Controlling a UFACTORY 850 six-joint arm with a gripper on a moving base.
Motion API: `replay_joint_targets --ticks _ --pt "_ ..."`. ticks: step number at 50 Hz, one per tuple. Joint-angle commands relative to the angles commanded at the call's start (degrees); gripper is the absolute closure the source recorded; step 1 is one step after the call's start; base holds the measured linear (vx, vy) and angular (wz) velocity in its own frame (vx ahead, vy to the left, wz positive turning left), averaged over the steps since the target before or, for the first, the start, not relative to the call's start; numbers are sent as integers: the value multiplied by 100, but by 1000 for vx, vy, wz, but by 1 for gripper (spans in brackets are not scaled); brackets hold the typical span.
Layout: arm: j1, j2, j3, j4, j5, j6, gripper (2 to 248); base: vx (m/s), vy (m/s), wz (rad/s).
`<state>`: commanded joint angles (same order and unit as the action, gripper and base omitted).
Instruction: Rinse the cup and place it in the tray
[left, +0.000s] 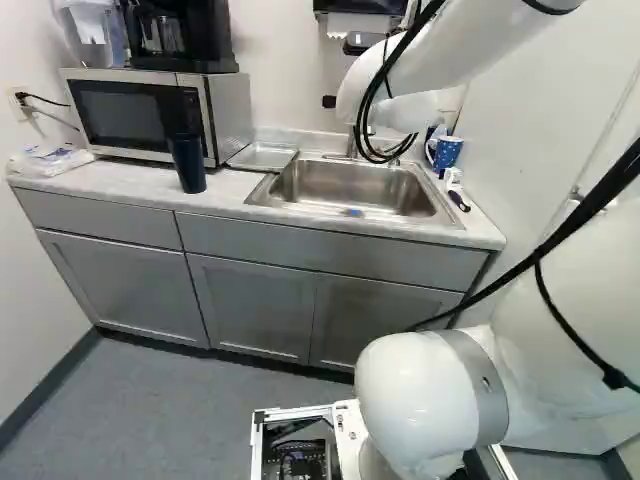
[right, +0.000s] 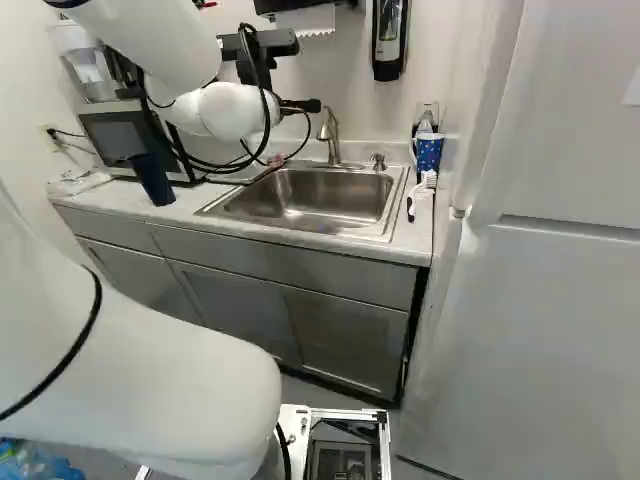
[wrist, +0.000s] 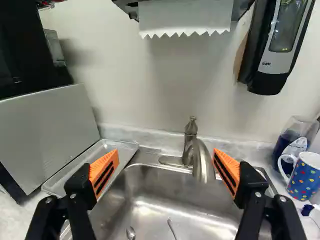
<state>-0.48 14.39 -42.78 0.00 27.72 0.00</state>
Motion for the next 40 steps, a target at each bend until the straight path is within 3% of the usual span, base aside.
replay_joint_targets --ticks 40 --pt "4 -972 -888 0 0 0 3 0 0 0"
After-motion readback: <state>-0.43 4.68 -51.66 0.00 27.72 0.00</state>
